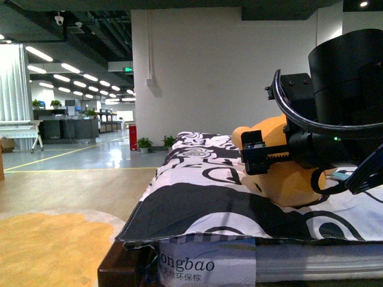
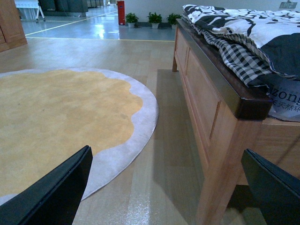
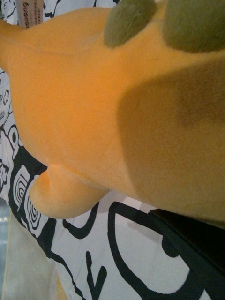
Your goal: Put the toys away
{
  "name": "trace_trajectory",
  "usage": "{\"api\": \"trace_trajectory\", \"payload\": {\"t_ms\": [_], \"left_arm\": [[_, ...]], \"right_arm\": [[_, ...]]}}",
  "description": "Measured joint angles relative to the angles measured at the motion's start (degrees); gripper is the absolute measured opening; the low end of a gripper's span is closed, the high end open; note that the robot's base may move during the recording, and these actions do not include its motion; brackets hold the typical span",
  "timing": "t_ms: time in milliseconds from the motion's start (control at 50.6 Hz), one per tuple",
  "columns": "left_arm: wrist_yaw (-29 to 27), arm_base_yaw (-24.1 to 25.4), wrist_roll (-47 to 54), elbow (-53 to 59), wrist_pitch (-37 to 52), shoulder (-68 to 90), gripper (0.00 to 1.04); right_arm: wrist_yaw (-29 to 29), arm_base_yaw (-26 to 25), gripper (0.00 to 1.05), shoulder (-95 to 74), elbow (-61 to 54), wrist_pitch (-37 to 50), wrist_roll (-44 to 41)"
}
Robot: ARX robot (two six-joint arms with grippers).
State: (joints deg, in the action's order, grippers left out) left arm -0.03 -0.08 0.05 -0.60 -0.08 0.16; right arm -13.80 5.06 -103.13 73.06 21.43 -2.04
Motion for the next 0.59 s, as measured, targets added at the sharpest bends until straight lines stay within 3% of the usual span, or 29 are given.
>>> {"api": "trace_trajectory", "payload": {"t_ms": [277,395,455,593], "left_arm": [[0.00,0.00,0.00,0.00,0.00,0.00,0.99],[0.00,0.00,0.02,0.00,0.00,0.00,0.99],[-0.02,0.00,0.00,0.00,0.00,0.00,0.99],[-0.02,0.00,0.00,0.00,0.00,0.00,0.99]], "right_arm": [[2.62,2.75,0.39,4.66,-1.36,0.00,1.05],[5.51,2.97,0.21,8.28,-1.53,-0.17,2.71],[7.08,2.93,0.16,10.27,-1.64,-0.35,3.45],[12.57,1.75,0.17,20.02,-4.72,-0.46,5.99]]}}
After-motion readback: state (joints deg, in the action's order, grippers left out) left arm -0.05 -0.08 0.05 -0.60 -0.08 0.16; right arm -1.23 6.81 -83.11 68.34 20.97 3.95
